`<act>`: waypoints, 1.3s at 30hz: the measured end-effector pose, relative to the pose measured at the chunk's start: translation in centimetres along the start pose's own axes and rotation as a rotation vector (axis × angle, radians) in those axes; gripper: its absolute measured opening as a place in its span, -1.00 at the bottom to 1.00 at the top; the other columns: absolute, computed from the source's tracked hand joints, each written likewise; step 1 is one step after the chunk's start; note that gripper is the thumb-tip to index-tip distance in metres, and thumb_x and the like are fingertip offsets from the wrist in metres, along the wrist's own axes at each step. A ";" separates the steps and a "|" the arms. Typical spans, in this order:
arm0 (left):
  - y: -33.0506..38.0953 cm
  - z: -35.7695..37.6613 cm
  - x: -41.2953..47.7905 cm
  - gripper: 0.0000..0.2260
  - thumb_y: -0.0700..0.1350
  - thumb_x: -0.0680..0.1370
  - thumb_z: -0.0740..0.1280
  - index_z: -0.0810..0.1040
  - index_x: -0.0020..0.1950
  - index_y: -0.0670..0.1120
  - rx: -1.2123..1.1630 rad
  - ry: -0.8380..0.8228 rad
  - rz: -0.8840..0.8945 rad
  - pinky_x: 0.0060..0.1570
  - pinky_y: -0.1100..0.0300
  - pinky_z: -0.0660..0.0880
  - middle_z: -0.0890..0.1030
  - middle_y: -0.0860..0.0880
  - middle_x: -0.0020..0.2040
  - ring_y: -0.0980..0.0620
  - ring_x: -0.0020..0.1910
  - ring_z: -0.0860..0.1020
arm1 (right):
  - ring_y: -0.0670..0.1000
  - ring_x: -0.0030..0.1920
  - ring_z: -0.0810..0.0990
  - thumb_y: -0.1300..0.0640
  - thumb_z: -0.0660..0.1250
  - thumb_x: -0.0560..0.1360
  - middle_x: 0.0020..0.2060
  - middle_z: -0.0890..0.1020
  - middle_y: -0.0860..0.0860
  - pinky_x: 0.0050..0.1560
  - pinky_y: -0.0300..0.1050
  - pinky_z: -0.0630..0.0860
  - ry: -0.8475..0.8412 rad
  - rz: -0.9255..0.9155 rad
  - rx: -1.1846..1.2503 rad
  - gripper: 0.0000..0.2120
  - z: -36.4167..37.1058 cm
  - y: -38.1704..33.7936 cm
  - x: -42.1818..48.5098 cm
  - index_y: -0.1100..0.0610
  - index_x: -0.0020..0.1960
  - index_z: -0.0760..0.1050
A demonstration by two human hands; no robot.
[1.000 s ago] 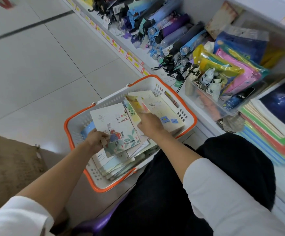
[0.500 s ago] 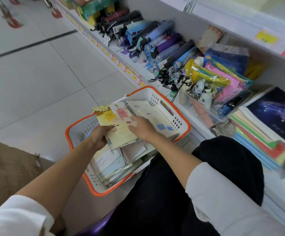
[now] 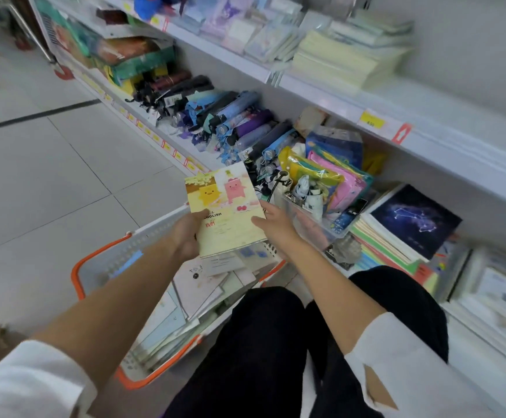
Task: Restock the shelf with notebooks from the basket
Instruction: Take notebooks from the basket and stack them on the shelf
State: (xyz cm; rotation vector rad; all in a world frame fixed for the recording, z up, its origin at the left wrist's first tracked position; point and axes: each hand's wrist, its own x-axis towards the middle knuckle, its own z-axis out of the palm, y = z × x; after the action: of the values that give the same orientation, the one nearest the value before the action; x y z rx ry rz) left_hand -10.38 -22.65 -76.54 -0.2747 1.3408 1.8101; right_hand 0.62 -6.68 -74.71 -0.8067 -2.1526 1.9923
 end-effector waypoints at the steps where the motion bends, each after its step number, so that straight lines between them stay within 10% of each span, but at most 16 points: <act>1: 0.2 1.8 -0.1 -0.85 -0.14 0.64 0.20 0.57 0.05 -0.08 0.006 -0.016 0.005 -0.14 -0.05 0.56 0.69 -0.09 -0.08 -0.08 -0.15 0.67 | -0.18 -0.05 0.61 0.32 0.21 0.59 0.19 0.57 -0.04 -0.22 -0.28 0.60 0.024 0.022 0.059 -0.54 -1.0 -0.7 -0.5 0.07 0.46 0.32; 7: 1.9 12.6 -1.4 -0.83 -0.14 0.65 0.17 0.50 0.19 -0.08 0.180 -0.191 0.119 -0.04 -0.06 0.53 0.62 -0.12 0.10 -0.15 0.03 0.60 | 0.02 0.08 0.58 0.36 0.13 0.59 0.23 0.55 0.05 -0.26 -0.35 0.54 0.300 -0.111 0.046 -0.53 -7.8 -4.6 -3.5 0.05 0.44 0.35; 11: 2.7 19.6 -3.1 -0.87 -0.14 0.62 0.21 0.50 0.13 -0.05 0.281 -0.368 0.173 -0.34 0.17 0.58 0.68 -0.04 -0.10 0.00 -0.24 0.67 | -0.18 -0.01 0.59 0.39 0.15 0.54 0.10 0.59 -0.07 -0.15 -0.46 0.48 0.485 -0.322 0.023 -0.54 -13.9 -7.7 -6.7 0.02 0.33 0.46; 15: 2.0 26.9 -4.3 -0.85 -0.17 0.62 0.19 0.51 0.14 -0.11 0.377 -0.496 0.250 -0.08 0.05 0.59 0.61 -0.09 0.02 -0.03 -0.09 0.60 | -0.01 0.11 0.61 0.39 0.13 0.53 0.11 0.64 -0.05 0.08 -0.12 0.54 0.696 -0.427 0.059 -0.55 -20.4 -9.2 -9.8 -0.06 0.20 0.52; 22: -0.6 38.8 -6.1 -0.70 -0.38 0.52 0.31 0.47 0.24 -0.22 0.564 -0.579 0.506 0.08 -0.06 0.57 0.61 -0.25 0.14 -0.20 0.07 0.62 | -0.10 0.01 0.64 0.34 0.12 0.57 0.06 0.64 -0.05 -0.07 -0.25 0.59 0.980 -0.435 0.167 -0.62 -31.0 -9.0 -13.6 -0.08 0.14 0.51; 26: -2.1 45.4 -6.0 -0.70 -0.34 0.49 0.37 0.51 0.19 -0.12 0.623 -0.638 0.633 -0.23 0.27 0.59 0.64 -0.12 -0.01 0.03 -0.13 0.64 | 0.02 0.11 0.58 0.22 0.15 0.62 0.18 0.55 0.05 -0.04 -0.26 0.51 1.149 -0.345 0.025 -0.67 -37.2 -8.5 -14.7 0.15 0.38 0.32; 32: -4.5 55.7 -4.6 -0.75 -0.31 0.47 0.37 0.56 0.09 -0.06 0.711 -0.657 0.673 -0.48 0.39 0.41 0.62 0.02 -0.11 0.09 -0.23 0.59 | 0.06 0.02 0.62 0.15 0.27 0.55 0.03 0.65 0.02 0.00 -0.08 0.54 1.293 -0.240 -0.336 -0.76 -46.9 -9.4 -16.1 0.14 0.21 0.51; 39: -7.8 64.0 -2.8 -0.59 -0.29 0.48 0.39 0.45 0.30 -0.07 0.739 -0.669 0.669 0.20 0.06 0.50 0.63 -0.11 0.11 -0.11 0.12 0.60 | 0.22 0.16 0.56 0.05 0.24 0.58 0.09 0.64 0.18 0.23 0.14 0.45 1.362 -0.074 -0.519 -0.65 -54.8 -7.9 -15.4 0.18 0.31 0.48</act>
State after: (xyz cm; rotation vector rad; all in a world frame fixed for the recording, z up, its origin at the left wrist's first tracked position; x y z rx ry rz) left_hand 15.82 31.95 -54.37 1.1848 1.5578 1.5131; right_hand 34.18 35.77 -55.28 -1.4741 -1.6415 0.3824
